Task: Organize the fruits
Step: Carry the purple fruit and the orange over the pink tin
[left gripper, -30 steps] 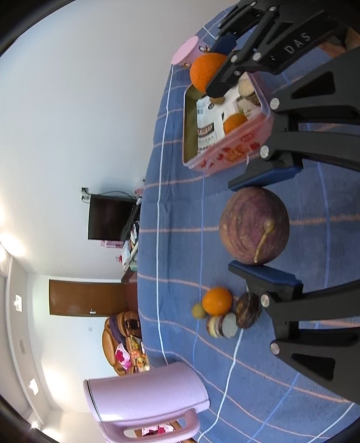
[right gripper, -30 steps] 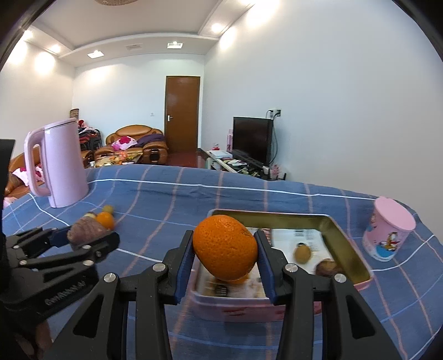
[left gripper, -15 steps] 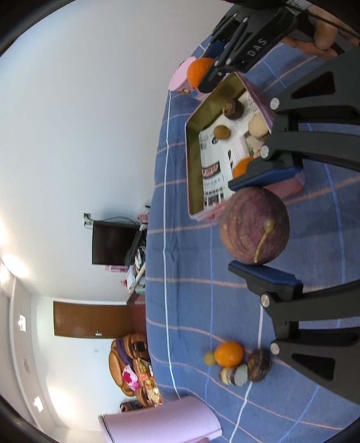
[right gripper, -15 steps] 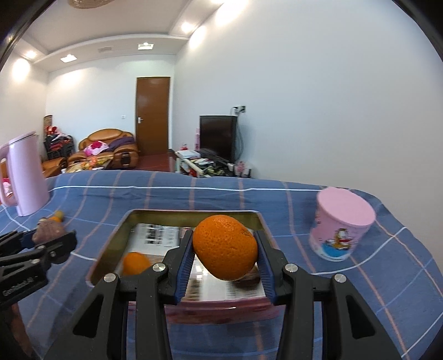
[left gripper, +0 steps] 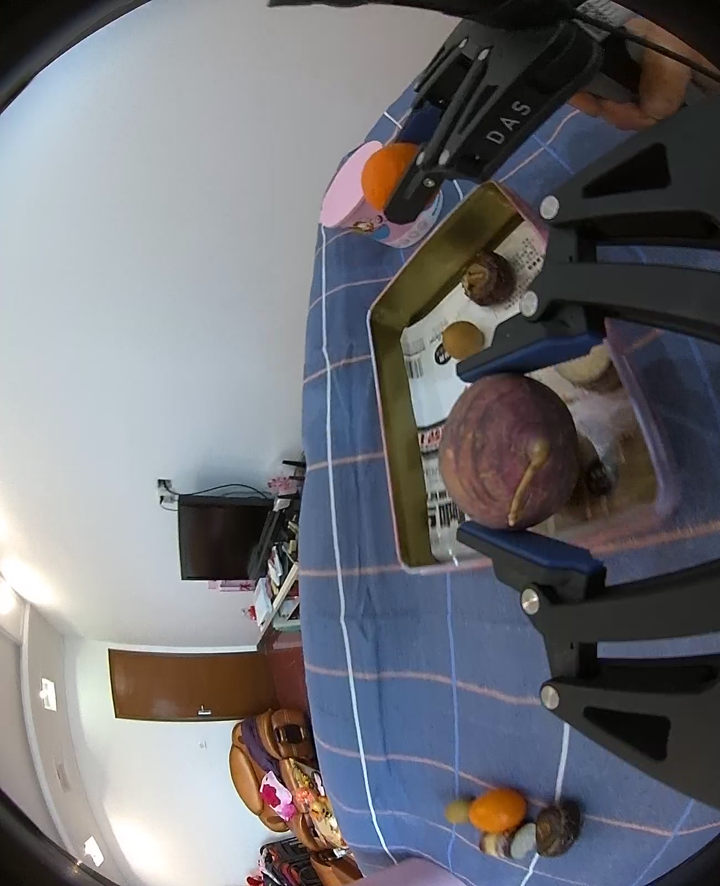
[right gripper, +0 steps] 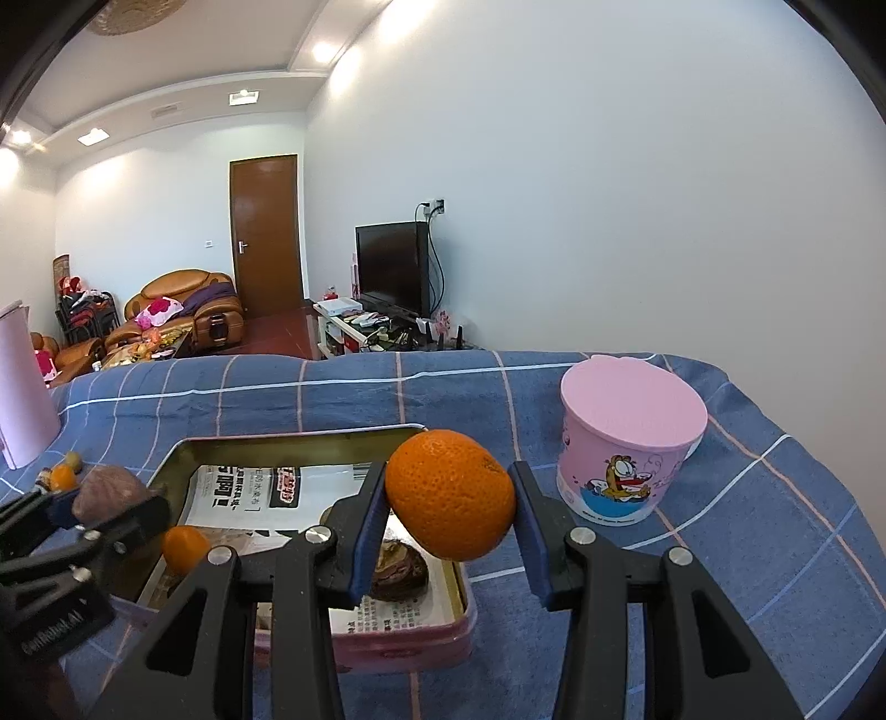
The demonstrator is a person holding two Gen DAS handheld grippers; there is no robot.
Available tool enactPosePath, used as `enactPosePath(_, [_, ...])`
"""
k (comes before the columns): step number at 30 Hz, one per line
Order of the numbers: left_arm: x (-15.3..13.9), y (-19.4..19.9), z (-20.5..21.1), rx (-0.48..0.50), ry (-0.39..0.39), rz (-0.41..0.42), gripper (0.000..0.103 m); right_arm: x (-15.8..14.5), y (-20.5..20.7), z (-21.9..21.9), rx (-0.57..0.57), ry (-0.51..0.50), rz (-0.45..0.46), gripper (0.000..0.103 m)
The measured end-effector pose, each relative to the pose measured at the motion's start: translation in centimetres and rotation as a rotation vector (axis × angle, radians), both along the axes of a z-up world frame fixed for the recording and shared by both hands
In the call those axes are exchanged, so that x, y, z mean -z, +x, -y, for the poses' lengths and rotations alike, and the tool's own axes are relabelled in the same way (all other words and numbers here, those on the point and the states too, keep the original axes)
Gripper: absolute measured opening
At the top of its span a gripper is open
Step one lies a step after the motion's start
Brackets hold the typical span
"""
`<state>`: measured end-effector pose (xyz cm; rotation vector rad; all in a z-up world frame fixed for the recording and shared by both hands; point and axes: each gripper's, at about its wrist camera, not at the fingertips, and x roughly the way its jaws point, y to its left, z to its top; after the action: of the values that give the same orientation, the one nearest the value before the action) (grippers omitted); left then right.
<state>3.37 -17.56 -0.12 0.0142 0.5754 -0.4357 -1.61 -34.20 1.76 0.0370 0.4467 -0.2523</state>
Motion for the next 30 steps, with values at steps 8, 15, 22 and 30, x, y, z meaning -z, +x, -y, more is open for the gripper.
enactPosePath(8, [0.5, 1.6, 1.9, -0.008, 0.023, -0.05, 0.053, 0.7, 1.7, -0.6, -0.069, 0.024, -0.046, 0.045])
enactPosePath(15, [0.9, 2.4, 1.4, -0.026, 0.013, -0.091, 0.053, 1.4, 3.1, -1.0, -0.146, 0.087, -0.105, 0.046])
enactPosePath(22, [0.9, 2.5, 1.3, -0.026, 0.013, -0.092, 0.053, 2.0, 3.8, -0.6, -0.186, 0.157, -0.146, 0.046])
enactPosePath(30, [0.9, 2.5, 1.5, -0.028, 0.011, -0.095, 0.053, 2.5, 4.3, -0.3, -0.197, 0.235, -0.182, 0.046])
